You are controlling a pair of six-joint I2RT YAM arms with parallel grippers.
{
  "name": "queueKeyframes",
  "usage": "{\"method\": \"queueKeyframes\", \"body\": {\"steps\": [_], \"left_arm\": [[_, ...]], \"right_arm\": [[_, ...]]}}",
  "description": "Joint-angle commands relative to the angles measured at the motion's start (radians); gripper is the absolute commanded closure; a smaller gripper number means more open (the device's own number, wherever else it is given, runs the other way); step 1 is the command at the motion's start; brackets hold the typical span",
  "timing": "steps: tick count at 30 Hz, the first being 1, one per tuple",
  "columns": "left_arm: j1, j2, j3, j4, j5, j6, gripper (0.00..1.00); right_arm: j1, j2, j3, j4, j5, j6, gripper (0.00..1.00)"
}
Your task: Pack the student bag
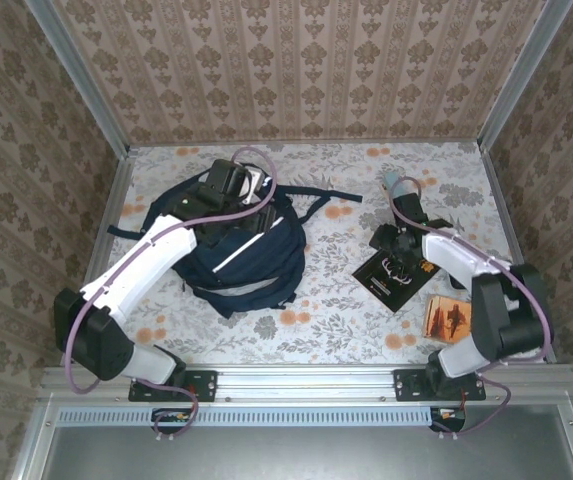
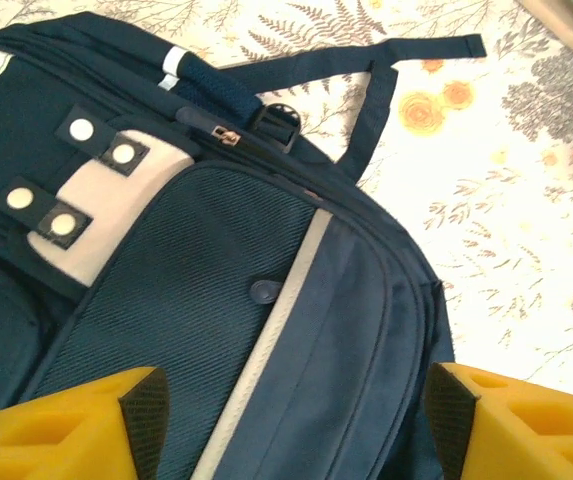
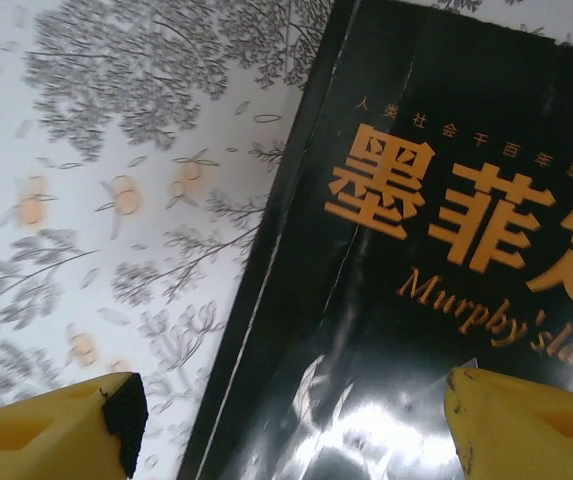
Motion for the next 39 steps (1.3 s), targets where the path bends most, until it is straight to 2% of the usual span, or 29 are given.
{"method": "queueKeyframes", "body": {"steps": [1,6,13,18,20,24,30,35,39], "left_arm": [[-0.015,0.053,0.056,0.008,0.079,-0.103,0.29],[-0.054,0.130,0.060,0.046,0.160,-0.205,0.30],[-0.099,0.244,0.067,0.095,0.244,-0.304,0.35],[-0.129,0.307,0.079,0.111,0.271,-0.338,0.39],[-0.134,0.324,0.077,0.118,0.275,-0.353,0.39],[-0.138,0.358,0.075,0.139,0.298,-0.397,0.39],[-0.185,0.412,0.076,0.201,0.360,-0.504,0.39],[-0.231,0.460,0.078,0.251,0.403,-0.605,0.43],[-0.259,0.504,0.098,0.245,0.398,-0.634,0.46]], "right_arm": [[-0.007,0.083,0.081,-0.044,0.026,-0.043,0.21],[0.005,0.166,0.100,-0.032,-0.058,-0.050,0.24],[0.147,0.183,0.055,-0.002,-0.169,-0.067,0.26],[0.220,0.156,0.019,0.030,-0.300,-0.083,0.29],[0.216,0.100,0.007,0.040,-0.308,-0.072,0.30],[0.179,-0.046,0.011,0.014,-0.225,-0.064,0.27],[0.044,-0.181,-0.062,-0.063,-0.125,-0.086,0.27],[-0.038,-0.158,-0.101,-0.141,-0.112,-0.113,0.30],[-0.044,-0.109,-0.116,-0.135,-0.146,-0.126,0.32]]}}
